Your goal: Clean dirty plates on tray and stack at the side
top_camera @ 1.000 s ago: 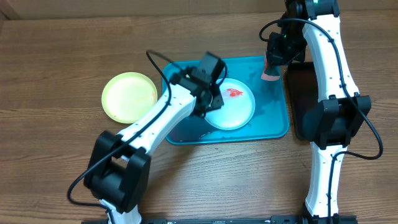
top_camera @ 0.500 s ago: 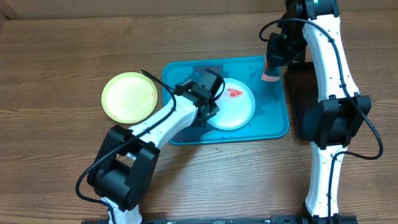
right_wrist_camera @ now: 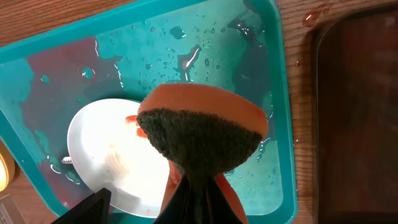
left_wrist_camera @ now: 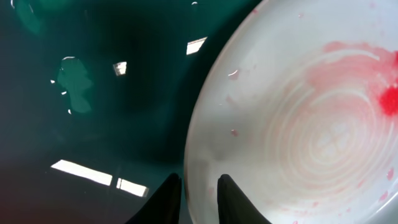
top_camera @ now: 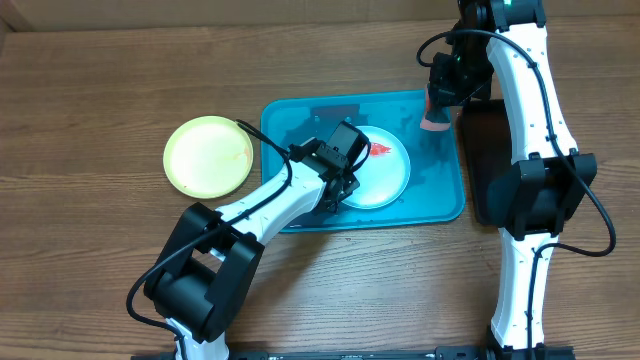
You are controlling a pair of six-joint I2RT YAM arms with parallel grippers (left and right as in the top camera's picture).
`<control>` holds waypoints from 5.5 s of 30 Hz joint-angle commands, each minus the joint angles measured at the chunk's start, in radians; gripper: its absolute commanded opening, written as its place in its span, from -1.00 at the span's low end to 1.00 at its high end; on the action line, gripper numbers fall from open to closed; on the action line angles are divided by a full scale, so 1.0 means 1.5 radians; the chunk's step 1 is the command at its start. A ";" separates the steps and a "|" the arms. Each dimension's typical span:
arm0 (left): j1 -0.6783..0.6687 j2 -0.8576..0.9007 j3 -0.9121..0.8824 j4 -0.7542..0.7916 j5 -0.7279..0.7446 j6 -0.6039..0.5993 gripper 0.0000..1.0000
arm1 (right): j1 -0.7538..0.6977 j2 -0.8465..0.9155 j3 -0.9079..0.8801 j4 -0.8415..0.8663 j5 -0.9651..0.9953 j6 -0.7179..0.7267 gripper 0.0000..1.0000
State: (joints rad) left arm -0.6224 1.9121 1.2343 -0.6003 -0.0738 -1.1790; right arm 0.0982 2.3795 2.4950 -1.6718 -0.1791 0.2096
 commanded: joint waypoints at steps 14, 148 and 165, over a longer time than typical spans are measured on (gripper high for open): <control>-0.004 0.024 -0.028 0.045 0.001 -0.023 -0.85 | -0.003 -0.035 0.026 0.001 -0.004 -0.001 -0.92; 0.225 0.081 0.104 -0.078 0.160 0.579 -0.92 | 0.214 -0.045 -0.260 0.224 0.026 0.114 -0.92; 0.225 0.081 0.104 -0.080 0.159 0.579 -0.92 | 0.225 -0.074 -0.345 0.250 0.029 0.105 -0.92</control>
State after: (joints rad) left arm -0.2859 2.0167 1.3830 -0.7189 0.1650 -0.3222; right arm 0.4191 2.2971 2.0422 -1.3186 -0.1268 0.3664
